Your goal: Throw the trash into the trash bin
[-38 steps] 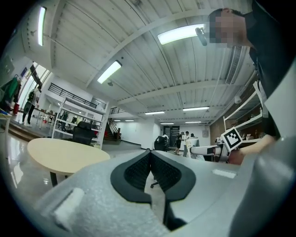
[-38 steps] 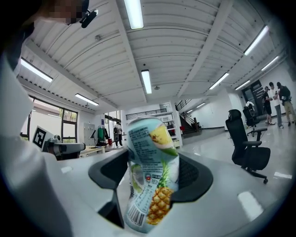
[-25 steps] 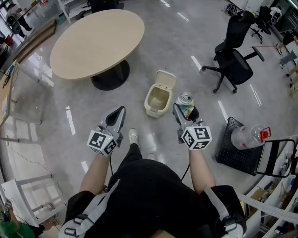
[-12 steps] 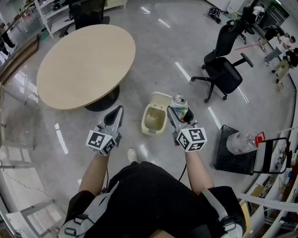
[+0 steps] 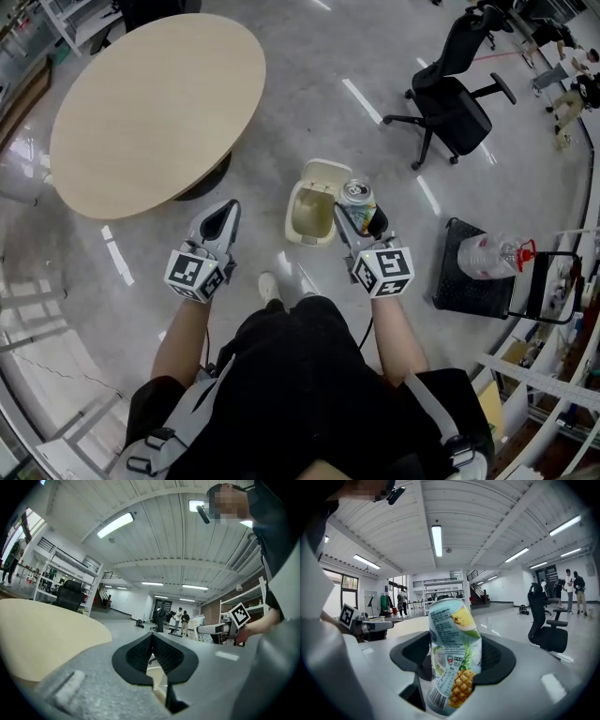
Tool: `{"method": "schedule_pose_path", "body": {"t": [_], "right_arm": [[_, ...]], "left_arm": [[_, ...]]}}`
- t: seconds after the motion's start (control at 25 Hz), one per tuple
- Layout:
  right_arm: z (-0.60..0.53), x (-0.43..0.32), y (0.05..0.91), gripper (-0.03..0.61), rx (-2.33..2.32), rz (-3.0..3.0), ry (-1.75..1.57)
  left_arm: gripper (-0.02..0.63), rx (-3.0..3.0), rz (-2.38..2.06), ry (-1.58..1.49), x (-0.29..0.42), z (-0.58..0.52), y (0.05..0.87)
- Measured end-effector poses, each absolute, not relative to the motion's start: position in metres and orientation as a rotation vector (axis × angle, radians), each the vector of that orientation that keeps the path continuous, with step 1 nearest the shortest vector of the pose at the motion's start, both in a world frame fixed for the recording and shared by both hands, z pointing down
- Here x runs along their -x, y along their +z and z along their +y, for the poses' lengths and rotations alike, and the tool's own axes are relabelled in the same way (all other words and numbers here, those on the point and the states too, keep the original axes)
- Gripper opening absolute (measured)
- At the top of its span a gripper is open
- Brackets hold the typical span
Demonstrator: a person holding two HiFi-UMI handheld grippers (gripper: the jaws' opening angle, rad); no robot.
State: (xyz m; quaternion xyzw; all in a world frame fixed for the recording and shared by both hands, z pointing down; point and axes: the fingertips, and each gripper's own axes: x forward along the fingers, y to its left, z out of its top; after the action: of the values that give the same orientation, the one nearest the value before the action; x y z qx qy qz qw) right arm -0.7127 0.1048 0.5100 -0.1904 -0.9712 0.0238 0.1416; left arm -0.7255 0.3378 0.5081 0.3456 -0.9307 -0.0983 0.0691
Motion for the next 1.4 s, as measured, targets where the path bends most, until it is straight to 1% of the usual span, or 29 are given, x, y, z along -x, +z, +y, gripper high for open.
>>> {"method": "schedule_pose_path", "body": {"t": [0.12,0.4,0.52,0.64,0.92,1.16,1.4], "right_arm": [[0.102,0.715,0.527,0.293,0.537,-2.772,0.026],[0.081,0.720,0.585,0.291,0.527,-2.667,0.072],[0.083,0.728,0.610,0.291,0.564,-2.610,0.028],[0.091,0.732,0.644,0.291,0.611,-2.544,0.005],[0.088,0.732,0.731,0.291,0.616,-2.388,0.092],[0.097,0.742,0.792,0.291,0.612,-2.286,0.104],[0.091,0.757,0.833,0.293,0.525,-2.267,0.114]], "left_arm": [[0.000,-1.039,-2.754,-0.310,0.730,0.328,0.522],[0.000,-1.058,-2.625,-0.299,0.729,0.284,0.575],[0.000,-1.006,-2.602,-0.267,0.734,0.275,0.587],[0.000,-0.974,-2.610,-0.207,0.735,0.268,0.609],[0.000,-0.981,-2.489,-0.255,0.727,0.233,0.651],[0.000,-0.958,-2.401,-0.230,0.717,0.238,0.692],[0.000,-0.862,-2.405,-0.261,0.715,0.241,0.696]]}}
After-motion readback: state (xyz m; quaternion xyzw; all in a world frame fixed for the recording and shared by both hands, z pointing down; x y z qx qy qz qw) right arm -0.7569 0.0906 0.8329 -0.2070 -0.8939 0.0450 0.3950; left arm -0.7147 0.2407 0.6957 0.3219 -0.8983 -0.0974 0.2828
